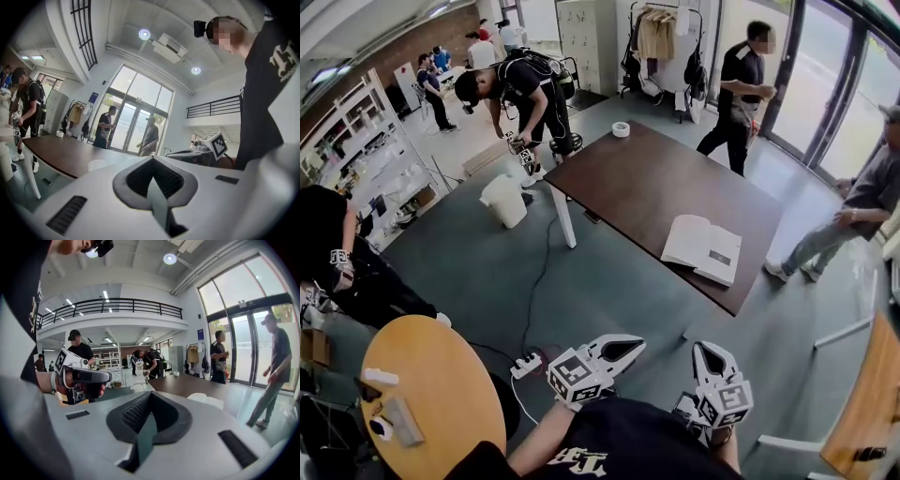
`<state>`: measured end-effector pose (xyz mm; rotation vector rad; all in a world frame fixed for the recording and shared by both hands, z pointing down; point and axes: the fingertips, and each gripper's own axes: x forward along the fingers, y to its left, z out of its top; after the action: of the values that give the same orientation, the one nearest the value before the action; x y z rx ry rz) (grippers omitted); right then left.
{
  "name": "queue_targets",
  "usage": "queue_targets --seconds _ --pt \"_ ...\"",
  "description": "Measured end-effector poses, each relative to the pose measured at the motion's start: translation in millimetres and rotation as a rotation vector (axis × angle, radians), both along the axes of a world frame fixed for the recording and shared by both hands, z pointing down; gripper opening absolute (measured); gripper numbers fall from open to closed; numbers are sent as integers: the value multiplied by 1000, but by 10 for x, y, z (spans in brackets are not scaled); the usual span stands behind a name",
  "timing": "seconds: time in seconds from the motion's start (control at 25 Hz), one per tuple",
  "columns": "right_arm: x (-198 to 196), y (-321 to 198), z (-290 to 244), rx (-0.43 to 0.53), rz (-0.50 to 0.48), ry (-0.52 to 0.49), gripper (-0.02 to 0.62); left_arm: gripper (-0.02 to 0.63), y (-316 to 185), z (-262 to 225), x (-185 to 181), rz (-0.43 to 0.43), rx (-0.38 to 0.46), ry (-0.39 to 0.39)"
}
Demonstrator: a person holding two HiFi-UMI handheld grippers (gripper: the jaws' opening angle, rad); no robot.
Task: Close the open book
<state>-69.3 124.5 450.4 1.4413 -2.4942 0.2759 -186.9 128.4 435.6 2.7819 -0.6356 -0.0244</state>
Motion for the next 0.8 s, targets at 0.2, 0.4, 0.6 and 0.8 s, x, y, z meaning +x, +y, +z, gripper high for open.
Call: queue_targets --seconds 0.2,0.4,0.6,0.8 --pt "-153 -29 15 18 -14 12 -12 6 -18 83 -167 -15 2 0" --pt "-196 9 77 -6 -9 46 -13 6 -38 170 -307 -39 -19 12" --pt "-156 75 151 -34 8 43 -13 6 0 237 -334 -45 -36 13" --pt "-233 149 269 -57 -11 52 -13 6 37 329 -352 -46 -50 10"
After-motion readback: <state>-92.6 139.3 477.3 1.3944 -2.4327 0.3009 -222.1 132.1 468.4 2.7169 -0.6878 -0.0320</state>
